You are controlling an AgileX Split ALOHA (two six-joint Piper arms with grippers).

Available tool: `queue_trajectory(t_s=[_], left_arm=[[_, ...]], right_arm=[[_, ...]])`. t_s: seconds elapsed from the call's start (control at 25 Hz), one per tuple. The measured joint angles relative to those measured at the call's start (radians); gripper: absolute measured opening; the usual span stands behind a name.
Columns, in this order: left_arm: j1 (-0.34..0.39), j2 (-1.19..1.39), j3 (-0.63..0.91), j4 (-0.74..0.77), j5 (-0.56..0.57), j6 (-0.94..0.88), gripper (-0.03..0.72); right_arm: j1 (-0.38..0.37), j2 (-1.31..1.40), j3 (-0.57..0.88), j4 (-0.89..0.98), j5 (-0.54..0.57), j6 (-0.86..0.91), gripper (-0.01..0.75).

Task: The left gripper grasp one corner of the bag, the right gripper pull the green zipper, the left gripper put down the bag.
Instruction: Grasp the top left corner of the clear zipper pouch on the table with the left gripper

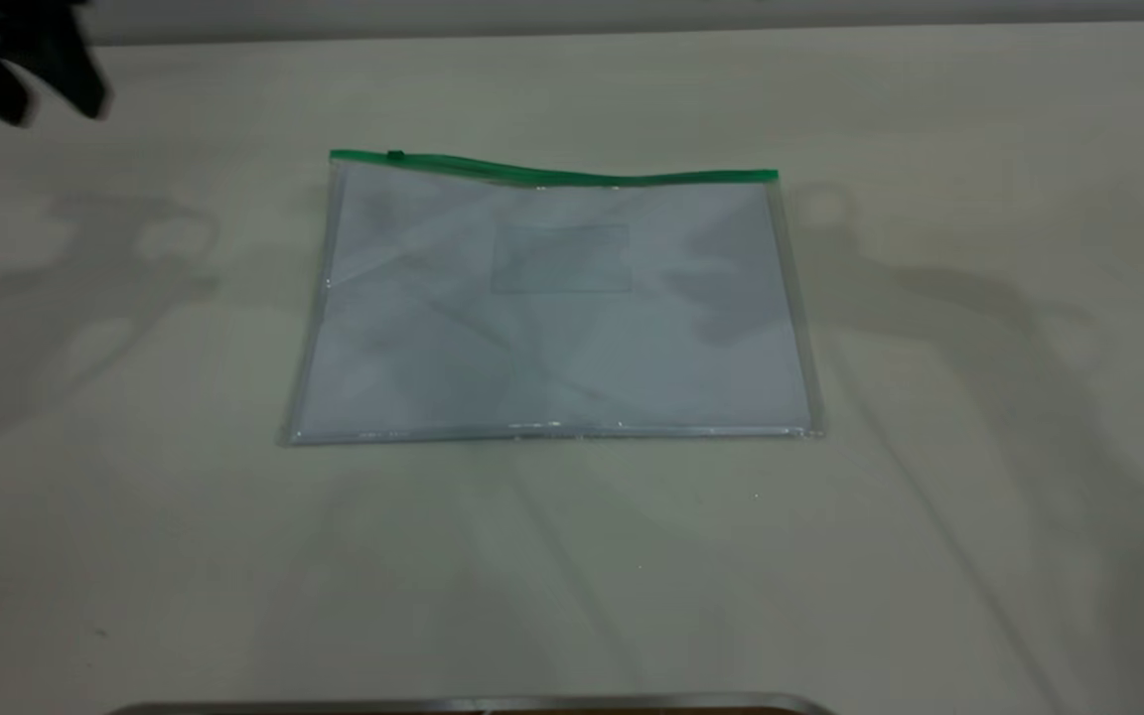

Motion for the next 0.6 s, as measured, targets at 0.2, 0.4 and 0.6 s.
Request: queue_trajectory(t_s=[0.2,0.4,0.6], left_arm=[[0.0,0.196,-0.17,-0.33,0.092,0.355,0.534],[0.0,0.364,-0.323,-0.546,0.226,0.522,0.536],[0.0,0.438,-0.401,-0.558,0.229,0.539,0.551]], right_arm=[[0.032,0.076,-0.101,0.005,0.002,-0.001,0.516],[0.032,0.097,-0.133,0.016,-0.001,-0.003,0.516],[0.032,0.102,-0.134,0.017,-0.001,-0.006,0.516]])
